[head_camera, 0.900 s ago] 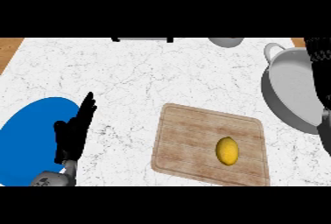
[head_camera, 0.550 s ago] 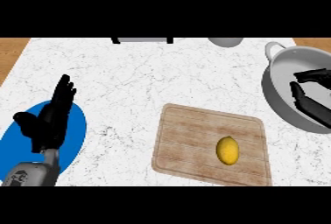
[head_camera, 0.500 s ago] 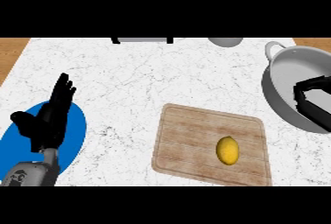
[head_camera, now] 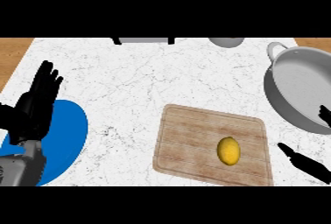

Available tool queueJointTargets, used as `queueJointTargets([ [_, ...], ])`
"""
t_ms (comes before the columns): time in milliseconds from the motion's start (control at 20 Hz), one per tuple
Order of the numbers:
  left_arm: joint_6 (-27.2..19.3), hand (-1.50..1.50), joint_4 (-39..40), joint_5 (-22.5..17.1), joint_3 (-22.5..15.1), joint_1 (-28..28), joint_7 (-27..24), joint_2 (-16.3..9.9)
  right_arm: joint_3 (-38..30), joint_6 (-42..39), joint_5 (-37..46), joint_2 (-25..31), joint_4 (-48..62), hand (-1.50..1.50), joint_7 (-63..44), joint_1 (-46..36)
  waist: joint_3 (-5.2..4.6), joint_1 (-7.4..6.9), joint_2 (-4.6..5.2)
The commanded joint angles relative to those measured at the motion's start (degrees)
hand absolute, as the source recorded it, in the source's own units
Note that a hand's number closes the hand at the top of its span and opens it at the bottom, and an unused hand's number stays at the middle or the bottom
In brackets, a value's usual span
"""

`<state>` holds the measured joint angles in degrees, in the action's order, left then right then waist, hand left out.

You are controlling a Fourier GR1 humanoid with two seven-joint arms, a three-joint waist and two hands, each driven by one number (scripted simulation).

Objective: Pick the lemon from the cutting board and place it in the pot

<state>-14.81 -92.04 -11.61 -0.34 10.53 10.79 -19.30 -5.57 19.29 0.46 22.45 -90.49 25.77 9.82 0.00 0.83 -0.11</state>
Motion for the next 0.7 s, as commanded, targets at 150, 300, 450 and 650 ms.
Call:
queueJointTargets([
  [150,1.2,0.00,-1.3,0.2,0.8,0.1,1.0,-0.2,3.2,-7.2,4.1,9.2,-16.8,-1.50,-17.7,6.3,-0.16,-0.38,-0.02],
  [300,1.0,0.00,-1.7,0.6,0.5,-1.0,-0.1,0.4,7.5,-11.4,7.6,12.8,-18.5,-1.50,-25.4,8.1,-0.23,-0.77,0.06],
  [450,0.7,0.00,-0.4,1.2,-0.3,0.8,0.5,1.0,11.3,-16.1,10.3,16.7,-20.8,-1.50,-36.1,3.7,-0.27,-1.49,0.38],
  [650,3.0,0.00,-0.3,-0.9,1.9,1.7,0.8,-0.6,17.5,-21.3,14.5,18.3,-23.1,-1.50,-48.2,-0.7,-0.20,-2.08,0.35],
])
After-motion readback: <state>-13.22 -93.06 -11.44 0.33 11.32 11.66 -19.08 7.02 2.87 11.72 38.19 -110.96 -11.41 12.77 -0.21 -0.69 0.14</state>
